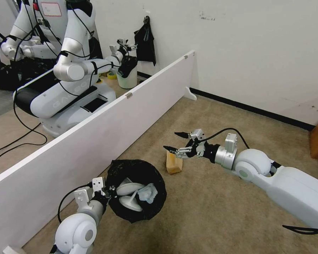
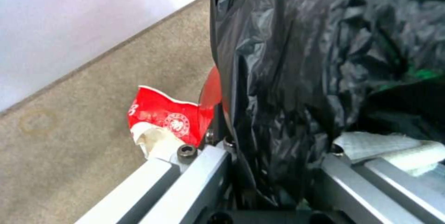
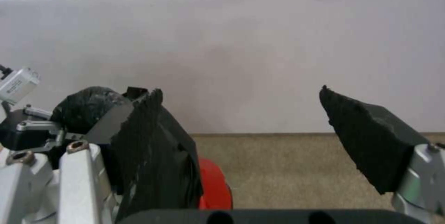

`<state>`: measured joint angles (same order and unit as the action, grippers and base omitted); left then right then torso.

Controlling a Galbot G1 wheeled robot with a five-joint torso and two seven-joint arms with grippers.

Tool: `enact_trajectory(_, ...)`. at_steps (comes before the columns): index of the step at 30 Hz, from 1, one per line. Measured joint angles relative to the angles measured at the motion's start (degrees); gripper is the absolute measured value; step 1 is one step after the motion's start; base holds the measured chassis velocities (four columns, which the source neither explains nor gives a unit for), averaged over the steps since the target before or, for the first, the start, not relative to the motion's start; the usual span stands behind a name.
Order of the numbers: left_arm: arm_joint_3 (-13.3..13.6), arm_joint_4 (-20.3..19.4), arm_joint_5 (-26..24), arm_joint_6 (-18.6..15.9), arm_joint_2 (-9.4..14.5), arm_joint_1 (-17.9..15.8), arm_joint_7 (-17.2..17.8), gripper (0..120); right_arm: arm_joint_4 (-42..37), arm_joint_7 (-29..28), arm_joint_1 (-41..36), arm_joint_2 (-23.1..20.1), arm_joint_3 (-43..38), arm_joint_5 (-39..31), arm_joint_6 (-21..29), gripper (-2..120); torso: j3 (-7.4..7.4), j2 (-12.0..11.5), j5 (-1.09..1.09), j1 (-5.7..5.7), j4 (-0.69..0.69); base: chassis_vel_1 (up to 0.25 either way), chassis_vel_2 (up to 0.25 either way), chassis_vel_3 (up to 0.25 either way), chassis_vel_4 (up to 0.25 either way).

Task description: Pick up the trash bin, then pick up the garbage from the floor and place it into the trash bin.

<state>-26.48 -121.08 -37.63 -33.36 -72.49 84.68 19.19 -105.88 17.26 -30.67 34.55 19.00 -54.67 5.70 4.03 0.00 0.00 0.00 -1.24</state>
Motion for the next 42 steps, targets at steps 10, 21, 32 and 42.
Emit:
enact_trajectory(10, -0.3, -2.7, 3.7, 0.5, -0.7, 2.7, -0.8, 0, -1.6, 0.8, -0.1, -1.9, 0.2, 0.5, 0.2, 88, 0.00, 0.0, 0.01, 0.00, 0.00, 0.000, 0.000, 0.000, 0.000)
enact_trajectory(21, 0.7, -4.4, 5.7, 1.0, -2.5, 3.7, -1.3, 0, -3.1, 0.9, -0.6, -4.1, -0.1, 0.2, 0.3, 88, 0.00, 0.0, 0.00, 0.00, 0.00, 0.000, 0.000, 0.000, 0.000)
enact_trajectory(32, -2.8, -5.4, 8.0, 2.4, -3.6, 8.0, -0.8, 0, -1.5, 0.4, -1.9, -3.6, -0.2, 1.0, 0.8, 88, 0.00, 0.0, 0.00, 0.00, 0.00, 0.000, 0.000, 0.000, 0.000)
enact_trajectory(42, -5.4, -5.5, 11.6, 4.8, -7.6, 12.5, -2.2, 0, 0.3, 0.1, -1.6, -1.5, 0.6, 1.5, 1.7, 88, -0.01, 0.0, 0.00, 0.00, 0.01, 0.000, 0.000, 0.000, 0.000)
